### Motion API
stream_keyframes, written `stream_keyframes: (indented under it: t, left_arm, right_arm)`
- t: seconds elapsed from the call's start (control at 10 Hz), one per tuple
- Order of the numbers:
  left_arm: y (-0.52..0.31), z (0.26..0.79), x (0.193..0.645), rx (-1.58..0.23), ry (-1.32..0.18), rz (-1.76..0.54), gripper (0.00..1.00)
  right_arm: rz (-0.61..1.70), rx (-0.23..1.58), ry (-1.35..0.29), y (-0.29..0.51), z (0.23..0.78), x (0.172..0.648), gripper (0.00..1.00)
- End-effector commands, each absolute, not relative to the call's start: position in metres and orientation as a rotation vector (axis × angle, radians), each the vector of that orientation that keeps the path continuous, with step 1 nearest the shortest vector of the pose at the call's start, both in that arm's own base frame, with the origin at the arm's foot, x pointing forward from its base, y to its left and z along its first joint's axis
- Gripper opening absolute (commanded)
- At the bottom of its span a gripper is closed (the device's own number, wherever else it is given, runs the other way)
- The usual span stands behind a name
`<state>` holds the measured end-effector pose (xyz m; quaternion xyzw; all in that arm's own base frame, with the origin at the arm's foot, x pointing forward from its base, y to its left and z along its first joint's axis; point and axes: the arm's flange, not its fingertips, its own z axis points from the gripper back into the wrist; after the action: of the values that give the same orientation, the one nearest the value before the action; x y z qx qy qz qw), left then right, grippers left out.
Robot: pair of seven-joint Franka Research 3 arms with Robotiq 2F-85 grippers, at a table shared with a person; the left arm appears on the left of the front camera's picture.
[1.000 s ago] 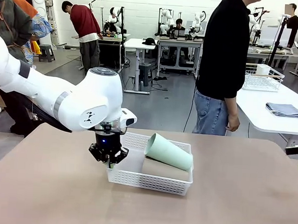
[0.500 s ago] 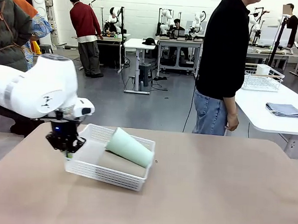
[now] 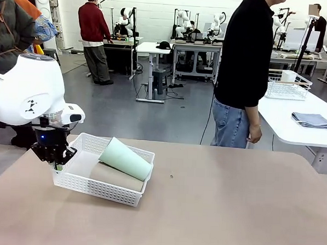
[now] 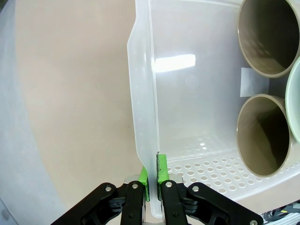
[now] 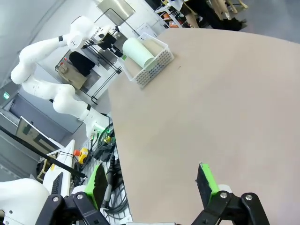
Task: Clean and organize the cups into the basket.
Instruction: Move the Organizing basket back to the left side of the table.
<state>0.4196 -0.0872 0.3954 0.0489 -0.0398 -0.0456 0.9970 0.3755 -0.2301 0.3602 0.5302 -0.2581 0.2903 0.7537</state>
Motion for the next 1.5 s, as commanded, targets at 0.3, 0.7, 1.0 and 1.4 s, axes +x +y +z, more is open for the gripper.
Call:
stream_keyframes:
  t: [0.3, 0.7, 1.0, 1.4]
  left_arm:
    - [-0.074, 0.399, 0.426, 0.082, -0.068, -0.067, 0.05]
    - [-0.015, 0.426, 0.416, 0.055, -0.127, -0.022, 0.05]
    - [0.021, 0.442, 0.407, 0.06, -0.181, 0.027, 0.05]
    - [0.037, 0.437, 0.402, 0.107, -0.182, 0.013, 0.05]
  right_arm:
    - [0.547, 1.318, -0.565, -0.254, 0.362, 0.351, 1.0]
    - [0.387, 1.363, -0.478, -0.296, 0.353, 0.315, 1.0]
    - [0.217, 1.339, -0.407, -0.316, 0.352, 0.301, 1.0]
    - [0.01, 1.328, -0.191, -0.327, 0.344, 0.29, 1.0]
